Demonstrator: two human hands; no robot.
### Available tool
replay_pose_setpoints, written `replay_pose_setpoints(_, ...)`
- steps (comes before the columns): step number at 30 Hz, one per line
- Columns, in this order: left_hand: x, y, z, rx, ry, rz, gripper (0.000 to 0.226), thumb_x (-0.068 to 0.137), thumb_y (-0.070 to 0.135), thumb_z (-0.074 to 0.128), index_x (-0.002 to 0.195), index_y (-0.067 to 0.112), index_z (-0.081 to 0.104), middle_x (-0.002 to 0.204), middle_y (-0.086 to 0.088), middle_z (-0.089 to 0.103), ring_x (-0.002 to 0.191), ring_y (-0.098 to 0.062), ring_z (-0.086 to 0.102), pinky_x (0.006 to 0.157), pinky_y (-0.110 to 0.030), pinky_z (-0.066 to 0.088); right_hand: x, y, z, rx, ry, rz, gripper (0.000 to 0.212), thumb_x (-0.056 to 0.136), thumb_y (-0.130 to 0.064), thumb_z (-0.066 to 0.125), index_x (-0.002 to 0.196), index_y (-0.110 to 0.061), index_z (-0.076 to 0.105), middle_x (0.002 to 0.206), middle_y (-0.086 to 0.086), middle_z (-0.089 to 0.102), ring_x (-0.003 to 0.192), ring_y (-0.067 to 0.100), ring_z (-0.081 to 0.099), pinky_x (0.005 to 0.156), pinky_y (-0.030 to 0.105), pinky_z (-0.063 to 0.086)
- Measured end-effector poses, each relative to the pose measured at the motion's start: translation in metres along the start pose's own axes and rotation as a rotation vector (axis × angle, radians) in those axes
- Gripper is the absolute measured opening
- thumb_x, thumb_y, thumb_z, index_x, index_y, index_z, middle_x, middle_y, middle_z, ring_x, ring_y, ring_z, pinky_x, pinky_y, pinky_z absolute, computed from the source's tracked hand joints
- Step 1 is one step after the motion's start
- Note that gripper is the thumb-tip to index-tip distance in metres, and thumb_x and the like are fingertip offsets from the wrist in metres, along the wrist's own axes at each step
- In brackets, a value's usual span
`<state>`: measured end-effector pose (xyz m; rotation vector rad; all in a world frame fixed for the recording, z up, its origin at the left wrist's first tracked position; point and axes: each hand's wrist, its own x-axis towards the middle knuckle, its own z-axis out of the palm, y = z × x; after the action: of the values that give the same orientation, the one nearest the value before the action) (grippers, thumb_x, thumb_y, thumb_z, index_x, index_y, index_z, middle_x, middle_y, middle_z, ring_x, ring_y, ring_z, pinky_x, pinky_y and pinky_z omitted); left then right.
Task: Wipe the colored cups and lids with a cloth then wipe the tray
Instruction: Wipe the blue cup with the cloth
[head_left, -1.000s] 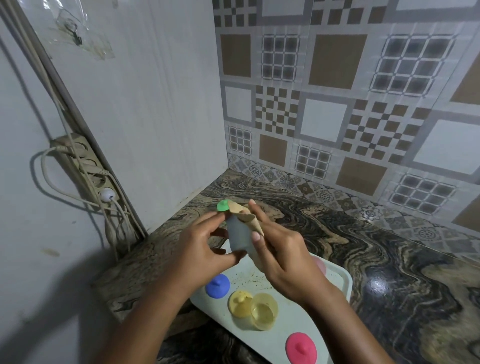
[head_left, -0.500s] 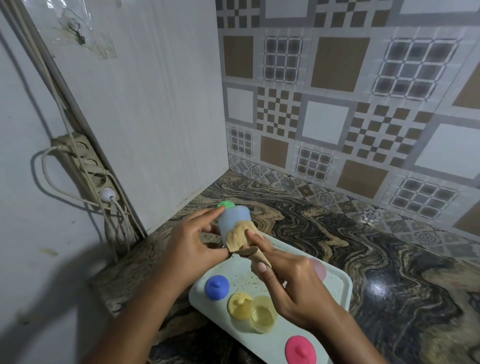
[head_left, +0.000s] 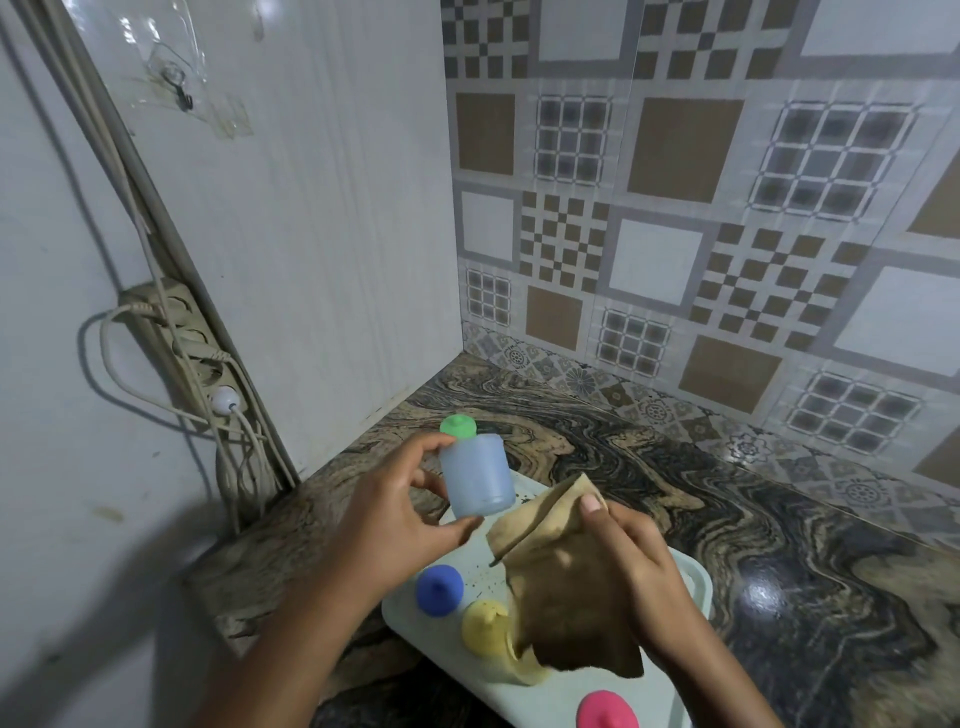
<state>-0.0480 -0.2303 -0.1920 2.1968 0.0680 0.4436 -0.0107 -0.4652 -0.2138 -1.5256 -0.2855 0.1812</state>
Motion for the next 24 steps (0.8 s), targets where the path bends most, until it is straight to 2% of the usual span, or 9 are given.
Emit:
replay_pose_setpoints(3,-0.001,-0.005,0.010,-0.071,-0.069,-0.036,0.083,0.059,0.013,0.094,0.125,0.046,0.057,0.092,-0.002,0.068,0.084,-0.016,0.071,0.070,-0.041,0.063,-0.004,0.006,0.005,-0.023,-0.043,0.106,0.058,0.073,-0.072,0.061,0.065,-0.015,0.060,0.065,-0.003,0.053,0.072,0.014,0.049,0.075,0.038,0.034)
replay_pose_setpoints(6,-0.001,-0.007,0.013,-0.125,-0.119,-0.061,0.076,0.069,0.014,0.090,0.124,0.053,0.055,0.095,-0.001,0.071,0.090,-0.006,0.071,0.077,-0.028,0.061,-0.005,0.015,0.002,-0.005,-0.010,0.134,0.059,0.073,-0.077,0.064,0.076,-0.018,0.071,0.077,-0.002,0.065,0.085,0.015,0.056,0.083,0.037,0.039)
replay_pose_setpoints(8,0.001,-0.003,0.013,-0.113,-0.117,-0.037,0.053,0.081,0.023,0.082,0.125,0.044,0.060,0.094,0.004,0.074,0.085,0.000,0.071,0.075,-0.023,0.058,-0.003,0.012,0.001,0.035,-0.013,0.113,0.045,0.090,-0.058,0.064,0.073,-0.018,0.073,0.072,-0.001,0.067,0.077,0.012,0.060,0.078,0.032,0.042)
replay_pose_setpoints(10,0.009,-0.003,0.015,-0.153,-0.074,-0.028,0.031,0.091,0.021,0.072,0.120,0.032,0.068,0.102,0.007,0.076,0.084,-0.002,0.073,0.075,-0.034,0.062,0.004,0.007,0.003,0.078,-0.040,0.111,0.041,0.099,-0.034,0.060,0.062,-0.020,0.071,0.062,-0.004,0.064,0.063,0.007,0.058,0.065,0.026,0.042)
replay_pose_setpoints(13,0.031,-0.014,0.024,-0.115,0.031,0.044,0.017,0.093,0.011,0.068,0.106,0.018,0.075,0.109,0.012,0.075,0.089,-0.004,0.073,0.077,-0.036,0.062,0.027,0.008,0.003,0.071,0.012,0.144,0.034,0.099,-0.029,0.061,0.068,-0.015,0.066,0.063,0.002,0.061,0.062,0.013,0.056,0.060,0.027,0.042)
replay_pose_setpoints(17,0.072,-0.029,0.042,0.051,0.018,0.106,0.015,0.091,0.010,0.070,0.102,0.015,0.077,0.097,0.004,0.076,0.075,-0.006,0.071,0.075,-0.035,0.061,0.071,0.012,0.000,-0.091,0.128,0.152,0.038,0.108,-0.021,0.047,0.081,-0.010,0.071,0.071,0.000,0.074,0.067,0.011,0.069,0.062,0.024,0.053)
replay_pose_setpoints(21,0.112,-0.051,0.065,0.227,-0.034,0.124,0.015,0.092,0.016,0.068,0.105,0.017,0.076,0.102,0.003,0.076,0.086,-0.012,0.070,0.078,-0.035,0.059,0.118,0.023,0.009,-0.261,0.200,0.178,0.041,0.106,-0.036,0.045,0.096,-0.009,0.075,0.094,0.012,0.076,0.091,0.028,0.071,0.081,0.043,0.057)
replay_pose_setpoints(22,0.122,-0.057,0.072,0.251,-0.055,0.121,0.015,0.092,0.015,0.067,0.104,0.017,0.076,0.102,0.001,0.076,0.088,-0.015,0.071,0.078,-0.036,0.058,0.129,0.028,0.010,-0.296,0.209,0.201,0.044,0.105,-0.039,0.044,0.098,-0.007,0.073,0.096,0.013,0.074,0.094,0.032,0.070,0.085,0.048,0.056)
replay_pose_setpoints(24,0.139,-0.068,0.086,0.298,-0.098,0.102,0.015,0.092,0.012,0.065,0.101,0.015,0.077,0.098,-0.003,0.077,0.087,-0.021,0.071,0.076,-0.039,0.058,0.147,0.035,0.014,-0.353,0.216,0.229,0.047,0.106,-0.038,0.042,0.098,-0.001,0.070,0.093,0.013,0.071,0.094,0.034,0.067,0.087,0.049,0.053)
